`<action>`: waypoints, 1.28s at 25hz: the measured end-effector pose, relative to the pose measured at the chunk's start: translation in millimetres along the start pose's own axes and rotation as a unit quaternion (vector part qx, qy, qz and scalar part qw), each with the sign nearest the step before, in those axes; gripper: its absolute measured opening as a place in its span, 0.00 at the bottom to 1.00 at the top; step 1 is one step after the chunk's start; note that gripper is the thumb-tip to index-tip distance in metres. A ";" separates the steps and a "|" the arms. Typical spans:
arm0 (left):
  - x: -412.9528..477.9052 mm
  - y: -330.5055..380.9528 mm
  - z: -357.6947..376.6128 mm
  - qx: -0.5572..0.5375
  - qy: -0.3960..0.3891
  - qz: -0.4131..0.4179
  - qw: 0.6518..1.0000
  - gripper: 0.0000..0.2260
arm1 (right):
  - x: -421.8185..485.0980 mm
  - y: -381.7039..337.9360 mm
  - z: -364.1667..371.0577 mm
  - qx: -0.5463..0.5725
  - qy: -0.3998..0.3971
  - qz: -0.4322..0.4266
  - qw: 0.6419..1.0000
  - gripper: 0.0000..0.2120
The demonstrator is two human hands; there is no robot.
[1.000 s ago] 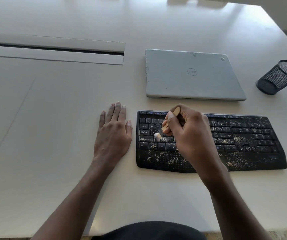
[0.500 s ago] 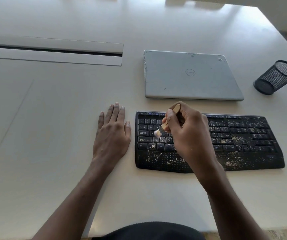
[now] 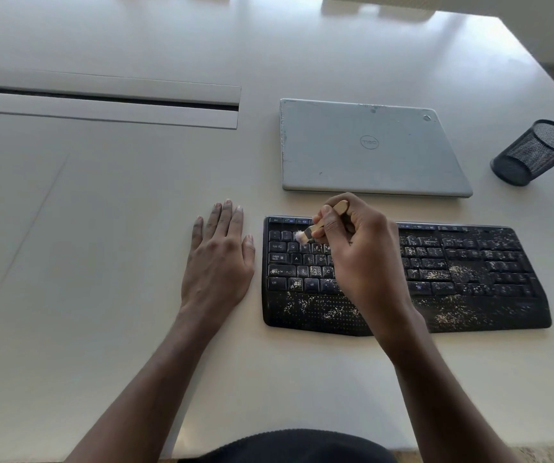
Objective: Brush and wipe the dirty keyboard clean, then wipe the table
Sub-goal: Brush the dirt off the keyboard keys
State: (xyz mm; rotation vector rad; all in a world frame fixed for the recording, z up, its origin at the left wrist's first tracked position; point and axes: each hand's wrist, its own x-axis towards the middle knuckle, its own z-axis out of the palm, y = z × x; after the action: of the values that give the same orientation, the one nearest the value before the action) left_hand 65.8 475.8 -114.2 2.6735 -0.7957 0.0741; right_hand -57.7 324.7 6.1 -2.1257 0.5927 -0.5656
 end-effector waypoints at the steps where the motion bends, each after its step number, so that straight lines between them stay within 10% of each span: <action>1: -0.3 0.0 0.0 -0.001 -0.001 0.000 1.000 0.27 | -0.4 1.7 1.3 -0.012 -0.009 0.003 1.000 0.10; 32: 0.7 -1.5 1.4 0.000 -0.008 0.001 1.000 0.28 | 73.1 0.9 -8.3 -0.118 -0.083 0.009 0.990 0.08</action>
State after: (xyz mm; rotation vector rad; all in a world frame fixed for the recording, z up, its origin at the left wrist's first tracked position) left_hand 67.2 476.1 -115.9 2.6768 -0.8023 0.0528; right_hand -5.2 276.1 23.4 -2.3596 0.6075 -0.3165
